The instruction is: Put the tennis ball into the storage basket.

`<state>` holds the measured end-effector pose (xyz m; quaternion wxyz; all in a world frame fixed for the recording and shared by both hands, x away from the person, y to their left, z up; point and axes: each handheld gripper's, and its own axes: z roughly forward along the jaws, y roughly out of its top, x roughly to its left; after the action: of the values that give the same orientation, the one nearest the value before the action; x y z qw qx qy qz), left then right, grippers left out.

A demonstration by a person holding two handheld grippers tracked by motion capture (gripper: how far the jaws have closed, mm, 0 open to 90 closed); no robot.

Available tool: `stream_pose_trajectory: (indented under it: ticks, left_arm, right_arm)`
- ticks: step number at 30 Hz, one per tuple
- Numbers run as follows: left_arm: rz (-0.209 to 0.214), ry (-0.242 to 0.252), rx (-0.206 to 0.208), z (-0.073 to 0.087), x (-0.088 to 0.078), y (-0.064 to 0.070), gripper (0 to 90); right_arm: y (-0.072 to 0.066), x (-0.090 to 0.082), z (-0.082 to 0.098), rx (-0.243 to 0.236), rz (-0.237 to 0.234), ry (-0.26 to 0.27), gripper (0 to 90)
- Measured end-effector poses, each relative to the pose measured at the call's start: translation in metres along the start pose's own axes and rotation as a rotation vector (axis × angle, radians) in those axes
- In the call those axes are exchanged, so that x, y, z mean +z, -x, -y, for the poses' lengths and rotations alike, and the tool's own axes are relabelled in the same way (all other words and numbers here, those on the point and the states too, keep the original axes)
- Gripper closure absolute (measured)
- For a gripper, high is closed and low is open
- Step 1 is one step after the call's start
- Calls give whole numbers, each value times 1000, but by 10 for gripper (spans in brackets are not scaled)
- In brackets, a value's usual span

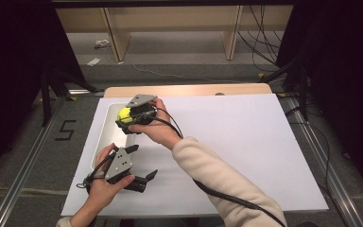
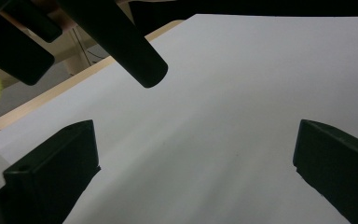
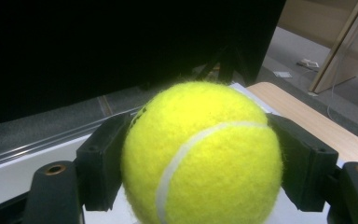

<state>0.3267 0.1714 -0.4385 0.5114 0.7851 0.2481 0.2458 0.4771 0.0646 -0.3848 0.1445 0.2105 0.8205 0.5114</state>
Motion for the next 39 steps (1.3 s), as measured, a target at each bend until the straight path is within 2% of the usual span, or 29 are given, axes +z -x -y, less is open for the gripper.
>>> stream_pose_trajectory:
  ticks: [39]
  left_arm:
    - [3, -4, 9, 0, 0, 1, 0]
  right_arm:
    - [-1, 21, -8, -7, -29, -40, 270]
